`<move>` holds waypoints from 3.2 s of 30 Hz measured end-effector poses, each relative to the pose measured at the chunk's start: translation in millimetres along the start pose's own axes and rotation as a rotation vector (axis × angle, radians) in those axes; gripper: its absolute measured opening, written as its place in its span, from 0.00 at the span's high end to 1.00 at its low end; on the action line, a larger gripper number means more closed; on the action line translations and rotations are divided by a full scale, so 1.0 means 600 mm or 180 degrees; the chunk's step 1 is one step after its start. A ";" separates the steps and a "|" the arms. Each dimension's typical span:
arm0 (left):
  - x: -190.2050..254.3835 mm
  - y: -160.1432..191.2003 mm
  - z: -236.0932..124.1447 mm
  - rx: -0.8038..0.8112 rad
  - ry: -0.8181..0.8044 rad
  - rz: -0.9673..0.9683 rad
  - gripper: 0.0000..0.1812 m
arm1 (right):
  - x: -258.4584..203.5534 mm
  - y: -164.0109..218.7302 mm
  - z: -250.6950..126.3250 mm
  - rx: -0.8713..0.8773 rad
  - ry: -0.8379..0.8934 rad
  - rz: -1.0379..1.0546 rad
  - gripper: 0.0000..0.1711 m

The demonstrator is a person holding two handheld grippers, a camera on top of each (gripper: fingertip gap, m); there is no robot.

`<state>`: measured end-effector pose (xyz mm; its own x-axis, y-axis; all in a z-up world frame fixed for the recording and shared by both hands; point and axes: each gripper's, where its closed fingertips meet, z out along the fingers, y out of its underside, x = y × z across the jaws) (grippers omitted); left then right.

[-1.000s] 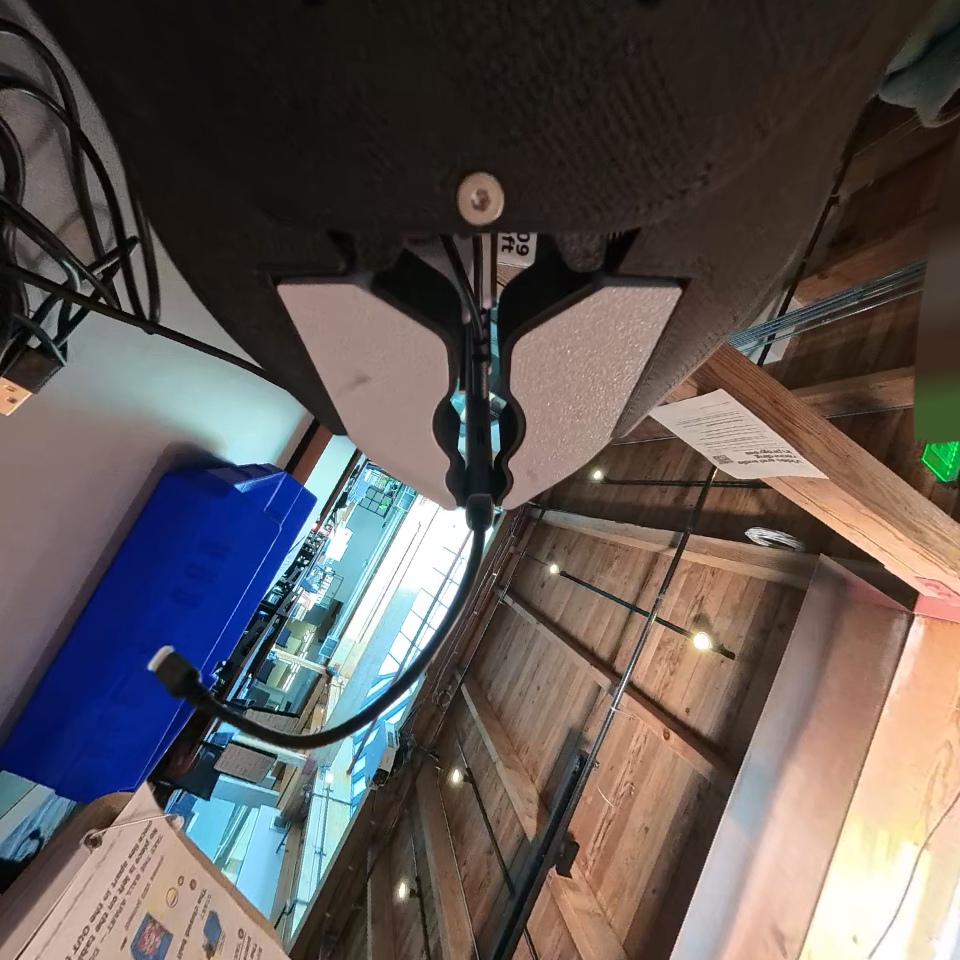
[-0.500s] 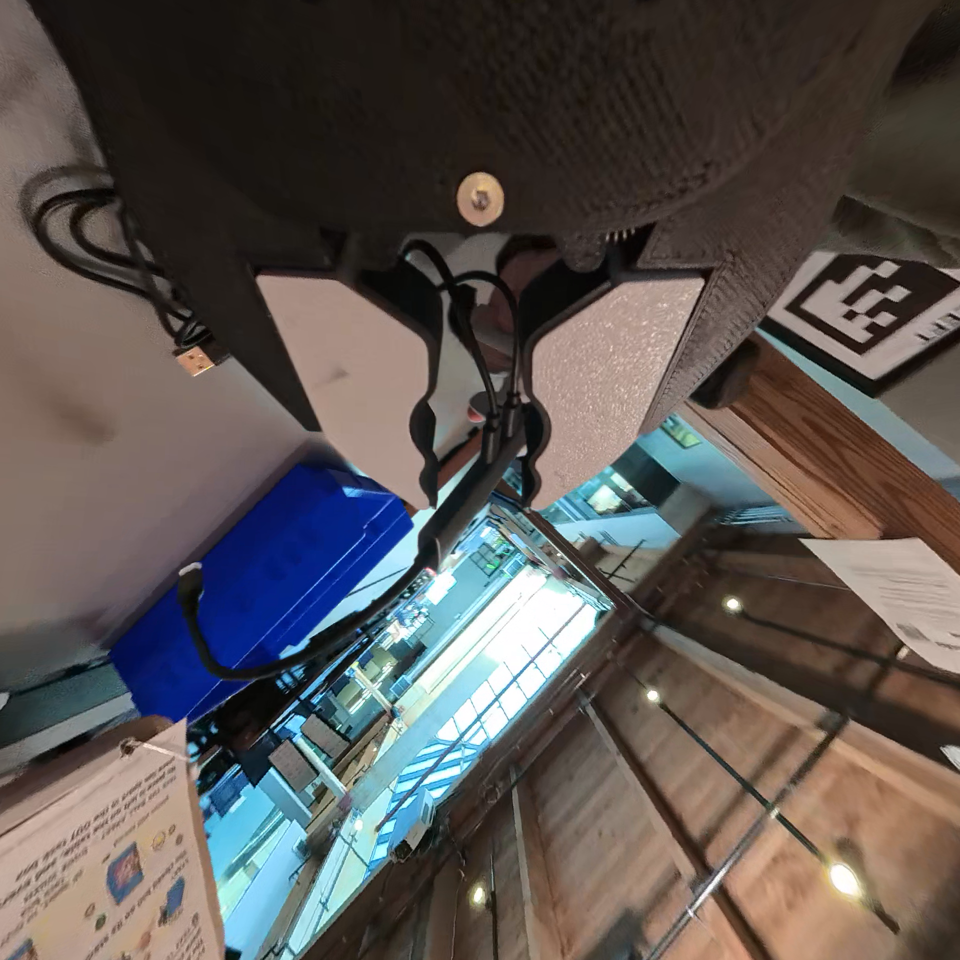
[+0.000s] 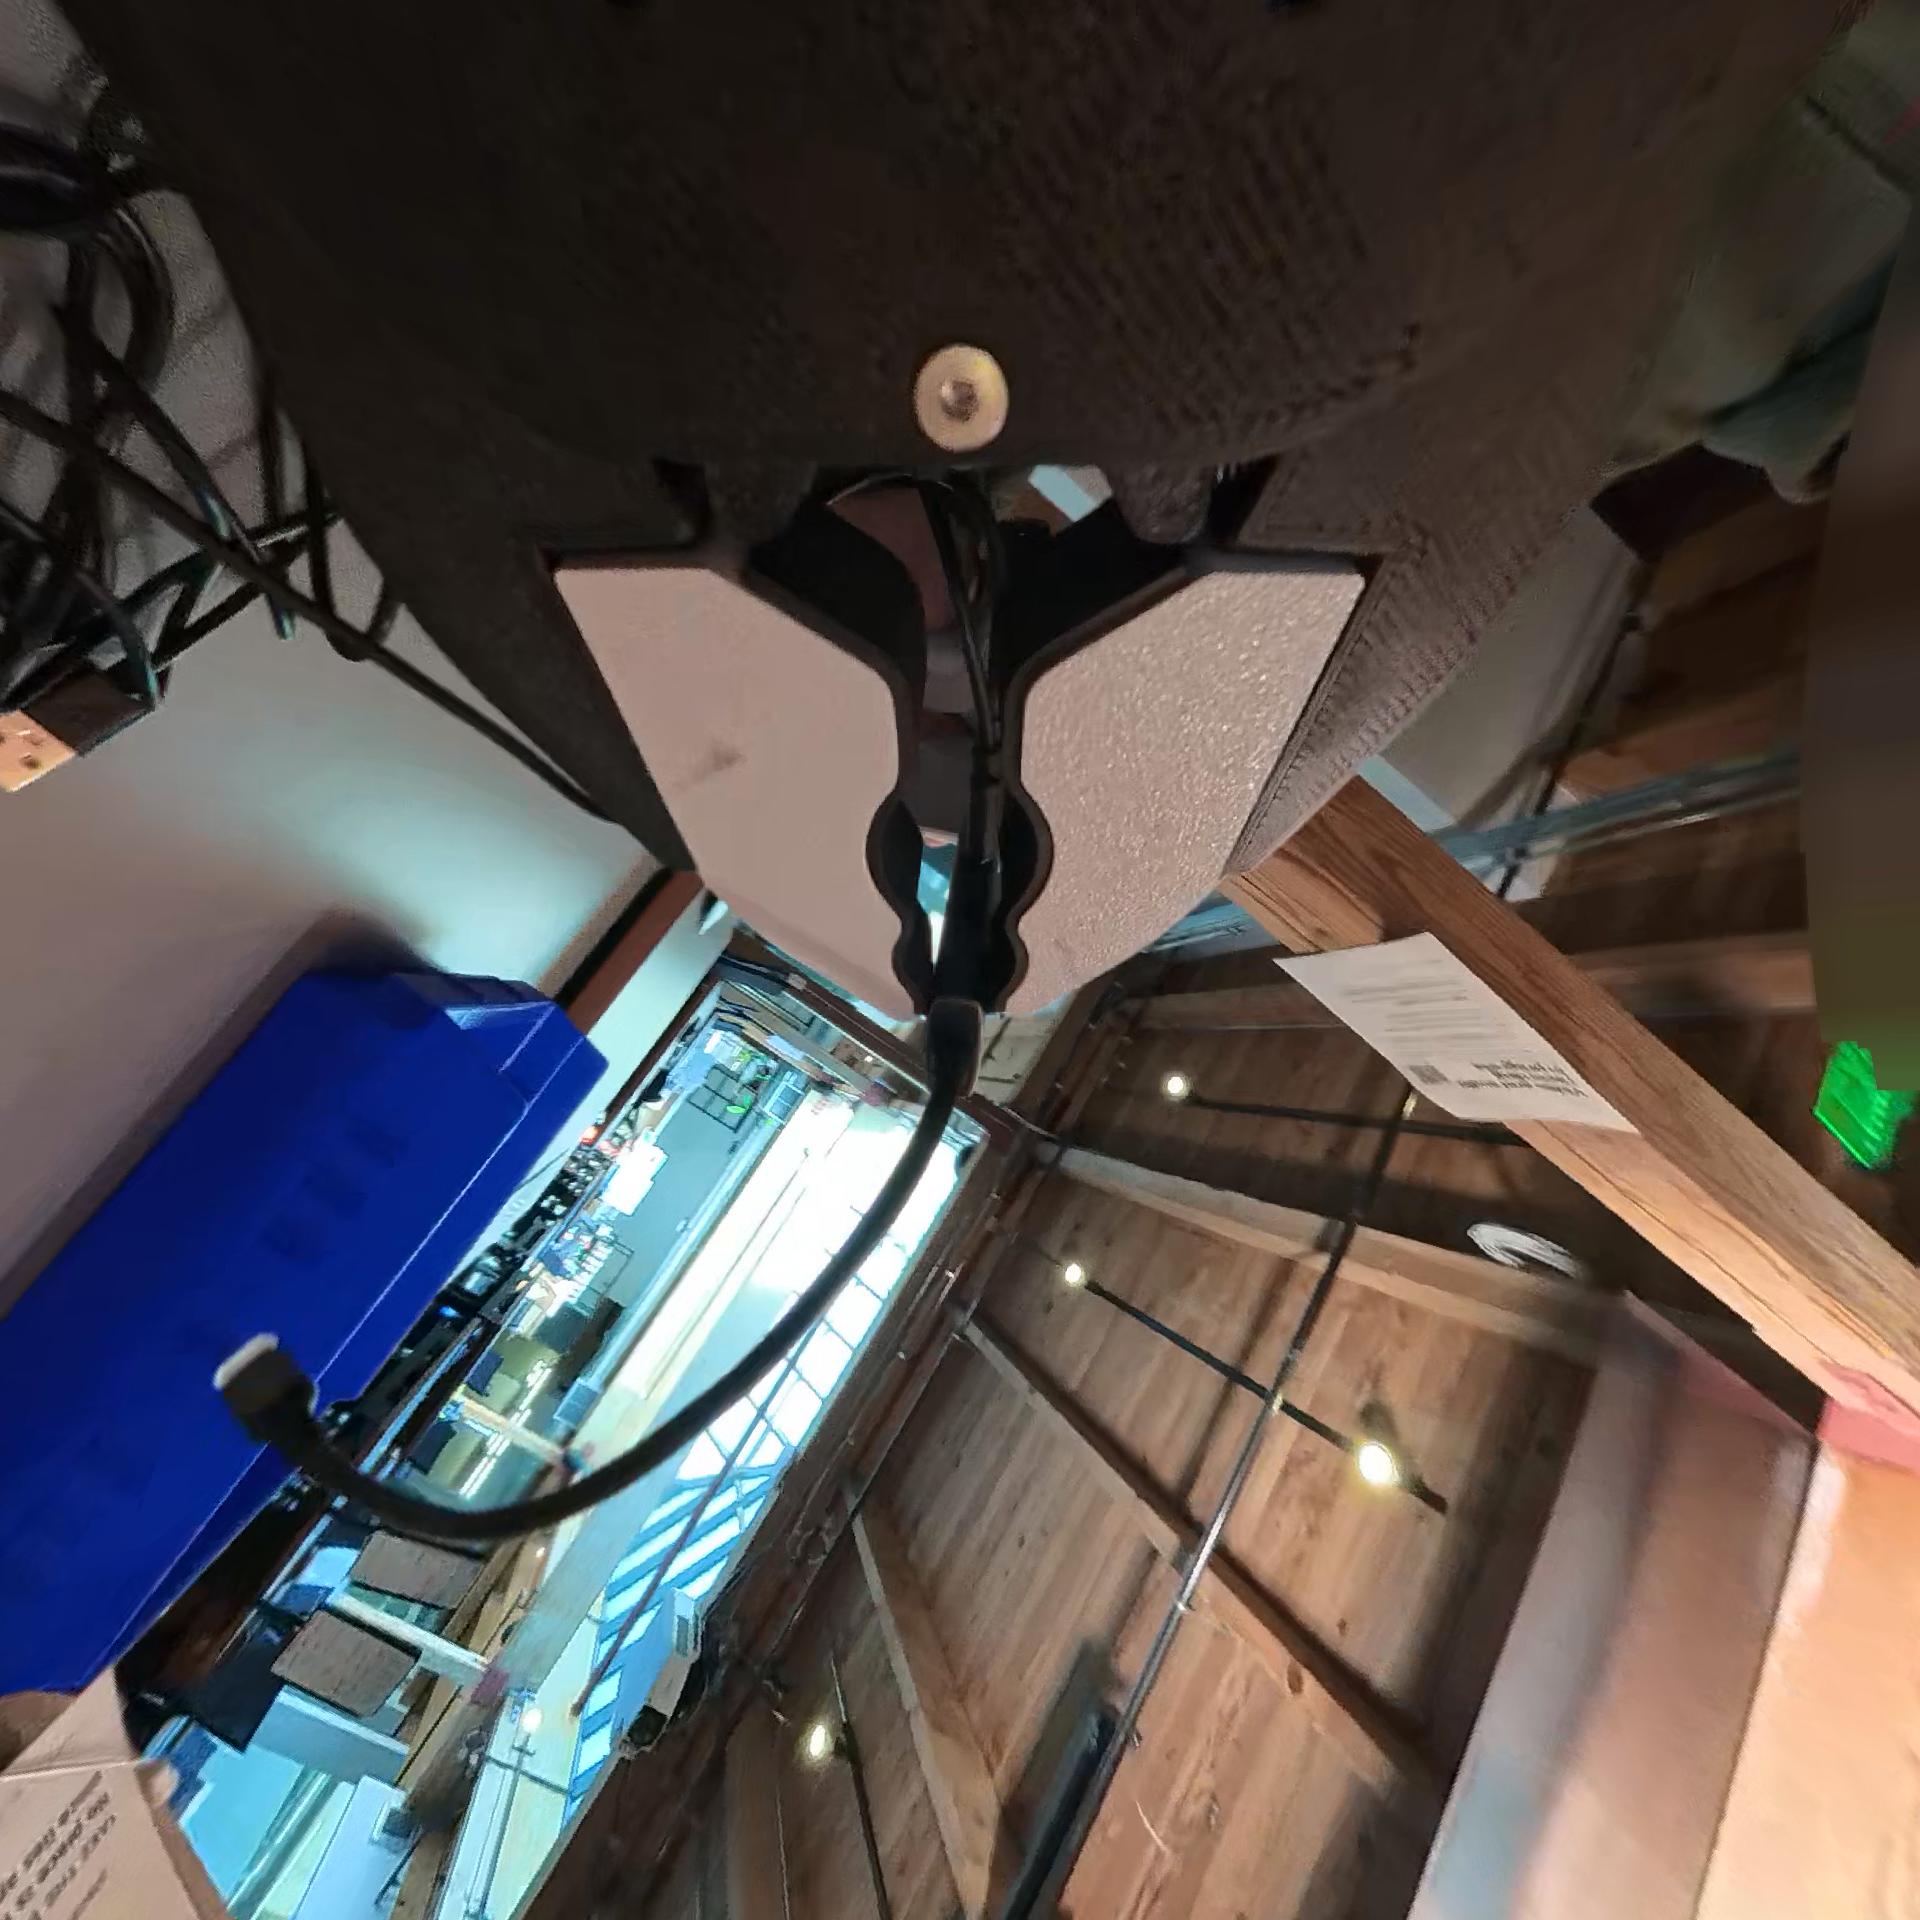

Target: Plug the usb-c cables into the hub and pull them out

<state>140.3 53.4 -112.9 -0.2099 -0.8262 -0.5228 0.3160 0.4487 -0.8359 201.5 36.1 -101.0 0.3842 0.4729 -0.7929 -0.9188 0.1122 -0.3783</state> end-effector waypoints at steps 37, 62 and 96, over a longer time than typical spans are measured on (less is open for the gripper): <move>0.031 0.136 -0.010 -0.0881 0.0330 -0.1010 0.87 | 0.103 0.019 -0.017 0.0079 0.0738 -0.0170 0.94; -0.077 0.160 -0.045 -0.0572 -0.0253 -0.2074 0.87 | 0.063 0.081 0.035 -0.0817 0.2302 -0.3920 0.68; -0.053 0.171 -0.036 -0.1026 -0.0453 -0.1563 0.87 | 0.152 0.107 0.054 -0.0950 0.2254 -0.4181 0.94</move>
<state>159.3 132.9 -185.6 -0.1273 -0.9904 -0.0541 -0.0875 0.0655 -0.9940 174.5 114.5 -182.3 0.9321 -0.3315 0.1461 0.1157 -0.1096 -0.9872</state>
